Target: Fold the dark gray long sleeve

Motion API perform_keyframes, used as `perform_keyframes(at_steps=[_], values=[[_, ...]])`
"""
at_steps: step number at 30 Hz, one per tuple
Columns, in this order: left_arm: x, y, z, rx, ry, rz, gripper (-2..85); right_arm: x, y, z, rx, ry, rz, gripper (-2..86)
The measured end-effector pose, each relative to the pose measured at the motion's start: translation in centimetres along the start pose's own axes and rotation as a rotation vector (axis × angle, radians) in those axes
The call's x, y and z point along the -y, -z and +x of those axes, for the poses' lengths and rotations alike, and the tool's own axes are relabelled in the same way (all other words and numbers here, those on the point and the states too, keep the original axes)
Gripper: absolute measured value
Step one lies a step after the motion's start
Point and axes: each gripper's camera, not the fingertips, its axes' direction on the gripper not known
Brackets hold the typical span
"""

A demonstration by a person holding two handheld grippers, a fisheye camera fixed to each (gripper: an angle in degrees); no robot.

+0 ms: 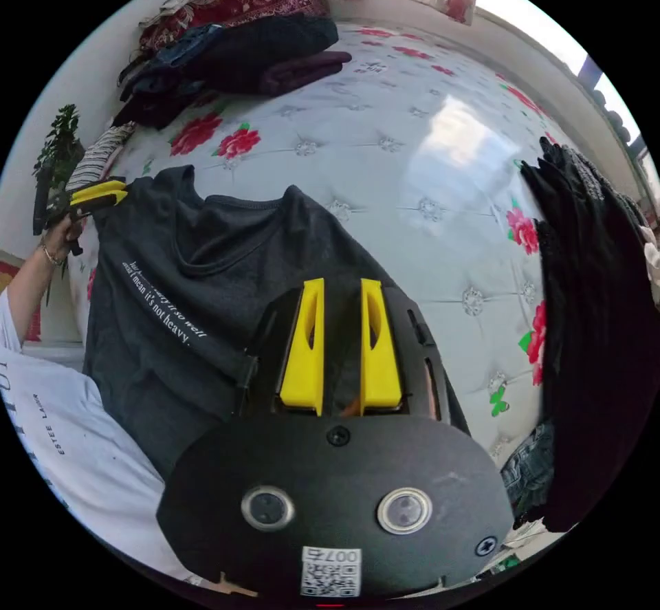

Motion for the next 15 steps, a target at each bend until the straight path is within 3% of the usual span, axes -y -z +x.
perform_keyframes(at_steps=[1,2,3,6,10,15], values=[[0.3,-1.8,1.1,0.03,-0.043,-0.05,5.1,-0.1,-1.7,-0.5,-0.014,-0.009,-0.042,1.1],[0.3,-2.6,1.5,0.035,-0.062,-0.082,4.1,-0.6,-1.0,-0.7,-0.024,-0.007,0.051,0.8],[-0.1,-2.1,1.6,0.066,-0.057,0.027,2.1,-1.5,-1.3,-0.8,-0.073,-0.03,0.082,0.4],[1.1,-3.5,0.7,0.107,-0.005,0.052,-0.1,-2.2,-1.7,-0.7,-0.124,-0.008,0.136,0.0],[6.0,-5.4,-1.0,0.197,0.074,0.072,-0.6,1.5,-2.6,0.5,-0.288,-0.018,0.12,-0.1],[10.2,-6.2,-2.3,0.223,0.094,0.035,1.2,4.9,-2.1,2.9,-0.273,-0.092,0.076,0.1]])
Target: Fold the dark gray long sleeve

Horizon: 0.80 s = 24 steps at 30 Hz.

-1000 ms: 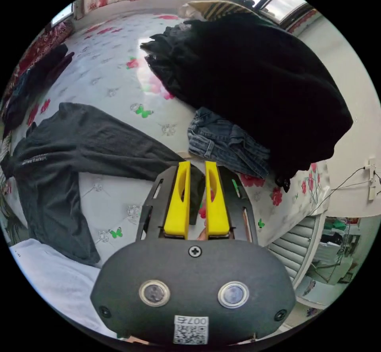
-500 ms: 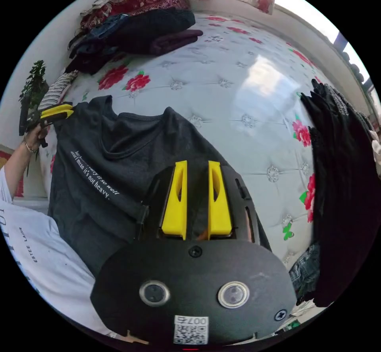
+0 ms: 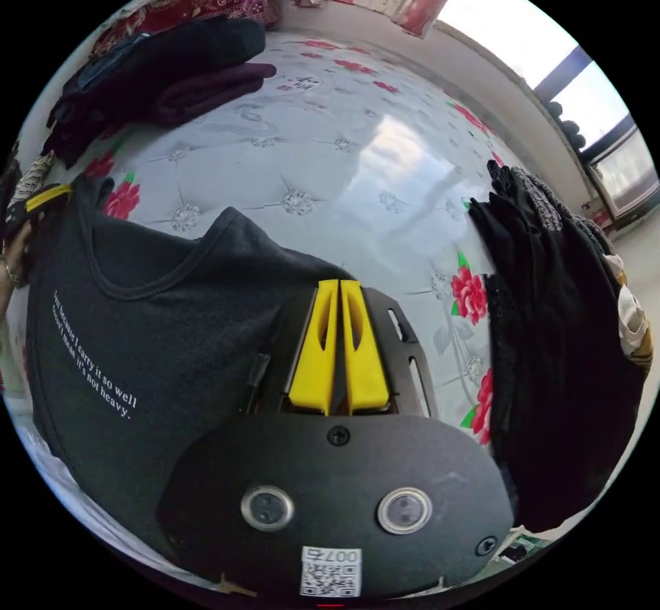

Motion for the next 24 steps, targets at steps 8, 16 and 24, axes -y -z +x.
perform_keyframes(at_steps=[8,16,24], values=[[-9.6,8.5,-5.4,-0.179,0.274,0.022,6.5,-11.8,11.0,3.7,0.222,-0.094,0.116,2.6],[-31.6,19.5,-3.2,-0.281,0.295,-0.147,6.9,-40.3,21.1,3.7,0.466,-0.159,-0.013,4.2],[-37.4,23.4,0.4,-0.289,0.154,-0.184,9.0,-51.1,24.9,-0.5,0.549,-0.087,-0.103,5.4]])
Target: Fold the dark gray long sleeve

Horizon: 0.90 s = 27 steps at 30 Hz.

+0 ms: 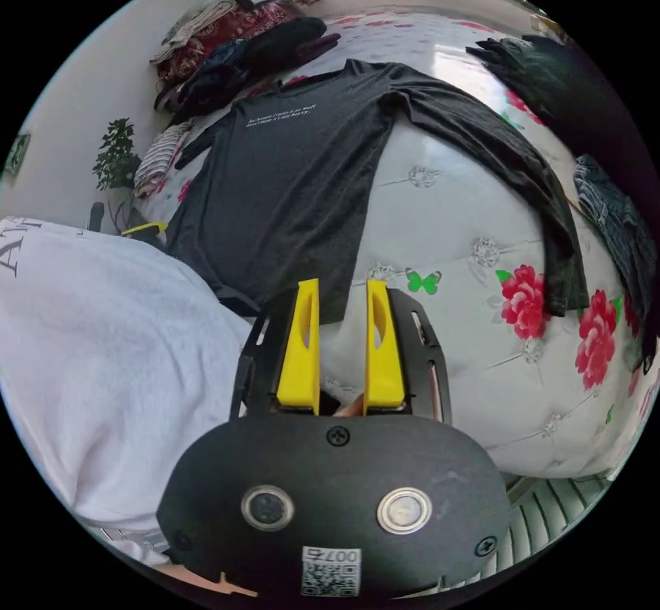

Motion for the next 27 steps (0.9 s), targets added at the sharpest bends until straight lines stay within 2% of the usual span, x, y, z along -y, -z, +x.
perform_keyframes(at_steps=[2,5,8,10,12,14,16,19,23,27], values=[[0.7,-0.8,0.6,0.038,-0.051,-0.005,8.7,-0.1,-0.7,-1.3,0.018,0.048,-0.032,5.0],[2.3,-1.0,1.3,0.135,-0.15,-0.004,3.4,0.7,-1.6,-3.6,0.001,0.114,-0.057,3.0],[3.6,1.0,-0.3,0.08,-0.128,-0.054,0.8,2.1,-0.6,-5.1,-0.03,0.204,-0.094,1.1],[2.3,5.2,-4.4,-0.108,0.033,0.069,0.3,2.4,3.5,-4.9,0.006,0.216,-0.028,0.5],[0.0,7.0,-8.3,-0.221,0.195,0.132,0.1,1.8,7.0,-4.0,0.054,0.188,0.054,0.3],[-2.7,6.7,-11.9,-0.265,0.339,0.132,0.1,1.1,8.9,-2.8,0.087,0.145,0.103,0.2],[-5.5,3.5,-15.8,-0.399,0.505,0.069,0.3,0.7,8.3,-1.3,0.145,0.085,0.084,0.2],[-6.4,0.8,-17.5,-0.465,0.598,0.018,1.4,1.2,6.2,-1.1,0.191,0.061,0.019,0.6],[-5.1,2.8,-16.5,-0.372,0.486,0.033,4.0,2.4,7.1,-1.4,0.108,0.054,0.019,2.5],[-5.5,4.8,-16.6,-0.282,0.473,0.028,4.6,3.2,13.1,4.5,-0.052,-0.126,0.182,5.6]])
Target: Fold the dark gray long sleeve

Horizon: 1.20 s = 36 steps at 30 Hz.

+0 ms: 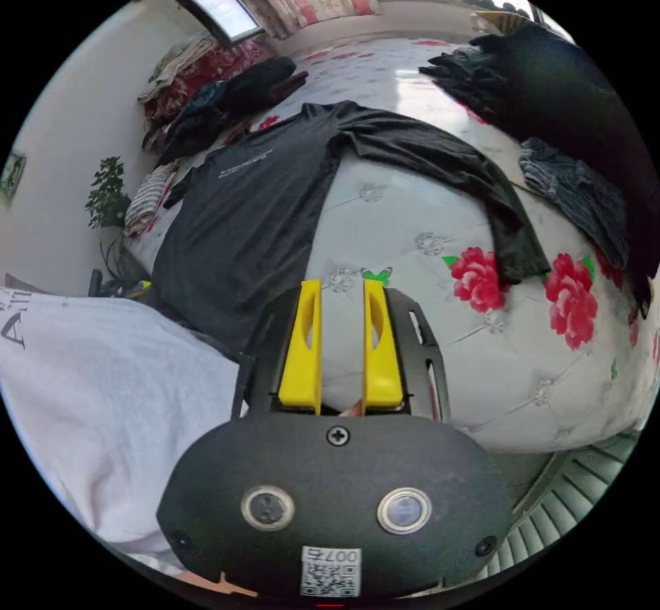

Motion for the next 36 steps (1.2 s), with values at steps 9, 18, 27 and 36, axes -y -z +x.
perform_keyframes(at_steps=[9,18,27,36], values=[[-1.9,4.2,-0.7,-0.038,0.187,0.141,5.9,8.2,1.5,15.3,-0.368,-0.273,-0.03,5.6],[4.1,5.1,3.0,0.014,0.138,0.174,6.4,13.1,6.7,22.0,-0.707,-0.313,-0.169,2.7],[19.2,2.4,11.1,0.202,-0.24,0.232,11.7,10.3,14.1,16.5,-0.432,-0.573,0.135,4.3],[29.1,-6.8,13.0,0.377,-0.358,0.094,7.9,12.9,1.0,-3.8,-0.059,-0.388,-0.012,5.2]])
